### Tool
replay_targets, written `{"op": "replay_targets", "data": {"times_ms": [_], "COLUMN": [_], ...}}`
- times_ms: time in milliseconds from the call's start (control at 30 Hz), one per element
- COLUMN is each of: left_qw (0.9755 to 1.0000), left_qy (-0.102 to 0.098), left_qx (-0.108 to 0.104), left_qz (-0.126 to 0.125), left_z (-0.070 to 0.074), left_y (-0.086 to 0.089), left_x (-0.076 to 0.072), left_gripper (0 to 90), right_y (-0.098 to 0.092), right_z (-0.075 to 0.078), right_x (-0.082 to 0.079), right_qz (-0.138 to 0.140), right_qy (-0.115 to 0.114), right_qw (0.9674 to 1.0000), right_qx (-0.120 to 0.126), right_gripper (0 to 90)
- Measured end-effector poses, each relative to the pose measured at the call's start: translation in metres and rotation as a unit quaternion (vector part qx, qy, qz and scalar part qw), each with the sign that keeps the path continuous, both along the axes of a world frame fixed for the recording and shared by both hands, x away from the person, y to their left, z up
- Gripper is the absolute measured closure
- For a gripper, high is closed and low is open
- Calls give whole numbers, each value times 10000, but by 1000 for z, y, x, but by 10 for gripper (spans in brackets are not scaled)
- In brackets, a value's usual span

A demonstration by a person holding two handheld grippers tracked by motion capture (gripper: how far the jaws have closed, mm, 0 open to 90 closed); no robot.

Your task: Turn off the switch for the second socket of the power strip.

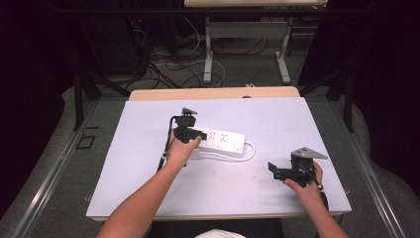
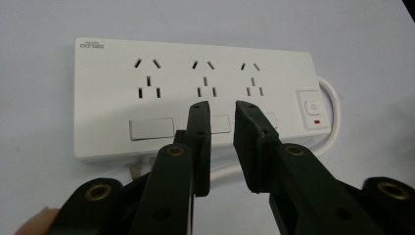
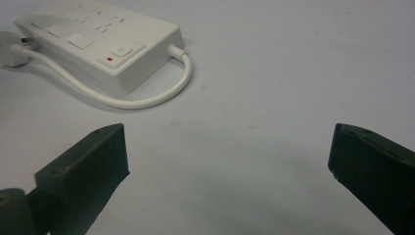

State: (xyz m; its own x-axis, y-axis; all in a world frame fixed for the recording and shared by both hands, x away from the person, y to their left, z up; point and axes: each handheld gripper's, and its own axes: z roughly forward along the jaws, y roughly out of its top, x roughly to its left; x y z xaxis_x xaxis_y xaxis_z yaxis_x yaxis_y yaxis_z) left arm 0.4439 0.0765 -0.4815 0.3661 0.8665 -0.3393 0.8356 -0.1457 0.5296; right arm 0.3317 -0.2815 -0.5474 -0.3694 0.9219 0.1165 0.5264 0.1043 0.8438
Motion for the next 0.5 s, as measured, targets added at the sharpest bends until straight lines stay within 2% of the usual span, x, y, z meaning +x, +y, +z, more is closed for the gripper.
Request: {"op": "replay_targets", "data": {"times_ms": [100, 433, 500], "left_qw": [10000, 9998, 9996], "left_qy": [51, 92, 83], "left_qx": [60, 190, 273], "left_qz": [-60, -3, -8], "left_z": [-5, -15, -18], "left_y": [-1, -8, -9], "left_x": [4, 10, 12], "left_gripper": [776, 797, 803], "right_y": [0, 0, 0], "right_z": [0, 0, 0], "right_x": [0, 0, 0], "right_qz": [11, 56, 61], "right_qy": [-12, 41, 43], "right_qw": [10000, 10000, 10000], "right_qx": [4, 14, 10], "right_gripper": [6, 6, 6]}}
